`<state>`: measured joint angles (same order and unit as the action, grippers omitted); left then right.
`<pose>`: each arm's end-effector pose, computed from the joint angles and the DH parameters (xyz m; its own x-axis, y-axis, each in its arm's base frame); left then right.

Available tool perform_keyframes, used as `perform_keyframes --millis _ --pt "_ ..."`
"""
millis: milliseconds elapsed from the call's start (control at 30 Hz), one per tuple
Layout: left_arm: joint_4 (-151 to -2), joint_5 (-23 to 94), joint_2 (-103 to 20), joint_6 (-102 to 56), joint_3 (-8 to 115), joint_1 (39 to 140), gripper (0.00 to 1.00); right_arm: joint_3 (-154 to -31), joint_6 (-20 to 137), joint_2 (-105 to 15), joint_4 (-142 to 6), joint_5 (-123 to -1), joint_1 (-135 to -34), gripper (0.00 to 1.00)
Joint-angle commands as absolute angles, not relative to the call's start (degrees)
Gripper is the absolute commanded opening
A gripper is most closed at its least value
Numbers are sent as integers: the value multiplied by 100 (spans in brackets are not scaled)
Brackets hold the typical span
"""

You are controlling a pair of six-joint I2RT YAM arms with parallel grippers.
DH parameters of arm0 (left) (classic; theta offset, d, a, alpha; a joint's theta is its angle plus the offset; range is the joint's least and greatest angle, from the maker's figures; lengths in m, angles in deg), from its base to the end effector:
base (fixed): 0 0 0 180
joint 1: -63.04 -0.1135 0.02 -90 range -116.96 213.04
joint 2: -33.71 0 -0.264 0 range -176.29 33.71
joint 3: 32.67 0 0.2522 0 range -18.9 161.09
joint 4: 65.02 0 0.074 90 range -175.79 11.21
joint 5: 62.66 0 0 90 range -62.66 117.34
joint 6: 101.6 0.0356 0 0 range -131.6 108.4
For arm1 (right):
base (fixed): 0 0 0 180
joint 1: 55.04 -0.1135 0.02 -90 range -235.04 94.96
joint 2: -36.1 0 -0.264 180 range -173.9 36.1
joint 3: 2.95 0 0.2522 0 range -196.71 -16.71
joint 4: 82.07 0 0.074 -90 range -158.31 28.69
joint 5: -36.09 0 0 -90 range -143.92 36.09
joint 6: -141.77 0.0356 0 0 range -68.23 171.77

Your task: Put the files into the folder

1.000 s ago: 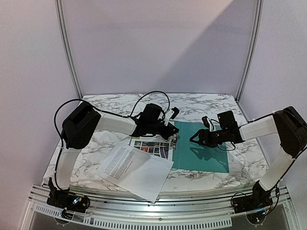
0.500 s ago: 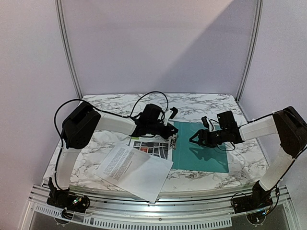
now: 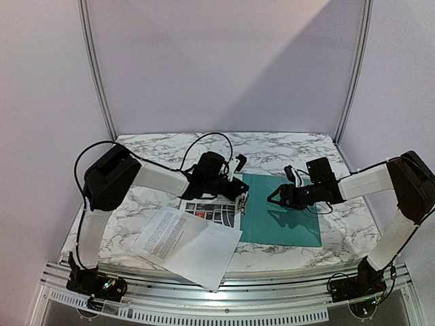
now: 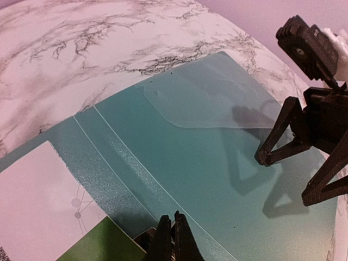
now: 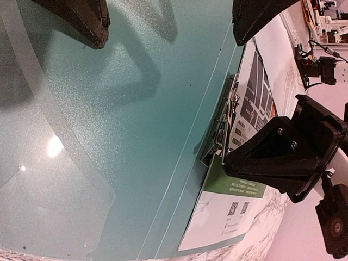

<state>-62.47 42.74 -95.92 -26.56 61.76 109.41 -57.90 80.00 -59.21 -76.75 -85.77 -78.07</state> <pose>0.3283 -0.3581 0.1130 -0.5796 0.2473 -0.7765 0.7271 0.5871 -0.3558 0.2774 0.1383 0.1385 -0.8978 0.0549 -0.4369 -0.2803 0.6940 0.6632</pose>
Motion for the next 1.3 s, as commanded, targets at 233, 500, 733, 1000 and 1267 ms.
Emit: perform_keyframes --millis 233,500,733,1000,1267 --pt "-8075 3928 -10232 -2702 5517 10884 0 -5696 8030 -5810 -7578 -8555 -7895 78" --pt "-8207 3804 -10371 -2843 5491 10857 0 -5705 8029 -5837 -7570 -8547 -7896 78" --pt "-7983 3813 -10335 -3145 5189 10881 0 -5749 8027 -5856 -7567 -8547 -7902 78" --pt "-8131 3723 -10465 -3133 5287 10883 0 -5758 8051 -5902 -7560 -8551 -7897 78" --pt "-8474 3552 -10735 -3144 5533 10891 0 -5749 8077 -5881 -7578 -8552 -7911 78"
